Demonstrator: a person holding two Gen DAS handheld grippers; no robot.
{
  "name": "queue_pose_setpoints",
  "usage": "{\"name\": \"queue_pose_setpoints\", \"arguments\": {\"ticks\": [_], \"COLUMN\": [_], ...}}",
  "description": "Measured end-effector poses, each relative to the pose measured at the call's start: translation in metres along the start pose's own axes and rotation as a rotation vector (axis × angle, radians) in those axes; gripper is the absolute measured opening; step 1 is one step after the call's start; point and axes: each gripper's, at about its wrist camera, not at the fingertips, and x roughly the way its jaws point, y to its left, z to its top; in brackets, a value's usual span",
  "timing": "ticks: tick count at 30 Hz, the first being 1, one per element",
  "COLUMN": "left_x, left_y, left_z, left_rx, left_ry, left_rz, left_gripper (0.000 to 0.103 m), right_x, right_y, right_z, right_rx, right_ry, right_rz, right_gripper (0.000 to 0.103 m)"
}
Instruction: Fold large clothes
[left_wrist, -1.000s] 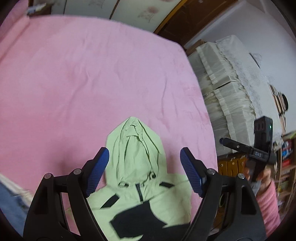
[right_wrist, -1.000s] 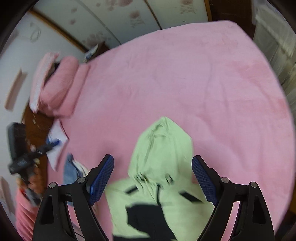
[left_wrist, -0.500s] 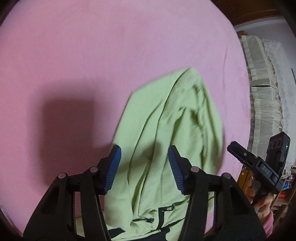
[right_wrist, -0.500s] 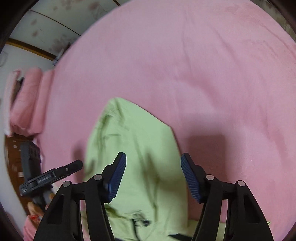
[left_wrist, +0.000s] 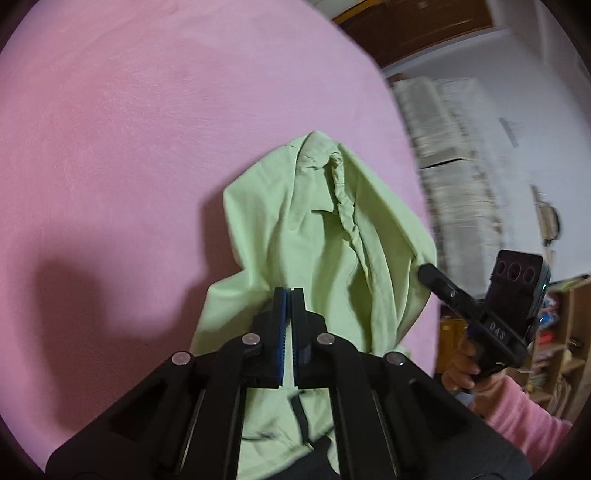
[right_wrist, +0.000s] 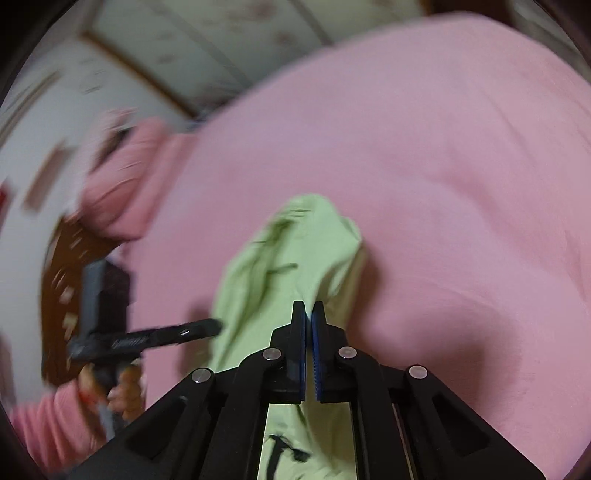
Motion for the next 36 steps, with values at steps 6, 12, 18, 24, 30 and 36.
{"name": "queue_pose_setpoints", "arguments": {"ticks": [6, 12, 18, 24, 30, 36], "left_x": [-0.058, -0.103, -0.087, -0.101, -0.133, -0.127], "left_y": [-0.023, -0.054, -0.051, -0.037, -0.084, -0.12], "left_z": [-0.069, -0.174, -0.252, -0.312, -0.297, -0.256], "left_rx": [0.085, 0.264, 0.234, 0.115, 0.031, 0.065], "left_ry": [-0.077, -0.003, 0.102, 0.161, 0.042, -0.02], "left_rz": [-0.022, 0.19, 0.429, 0.526, 0.513, 0.47], "left_gripper": [0.0, 0.0, 0.004, 0.032, 0.037, 0.043], "right_x": [-0.054, -0.106, -0.116, -0.109, -0.117, -0.088], "right_y": [0.044, 0.04, -0.005, -0.022, 0.004, 0.049], "right_z": [-0.001, -0.029, -0.052, -0.048, -0.043, -0.023], "right_rx": [-0.183, -0.212, -0.011, 0.171, 0.253, 0.207], "right_ry": [-0.013, -0.044, 0.043, 0.135, 0.102, 0.091], "right_rz": [0.124, 0.026, -0.17, -0.307, -0.297, -0.226], "right_gripper": [0.002, 0.004, 0.054, 0.061, 0.061, 0.031]}}
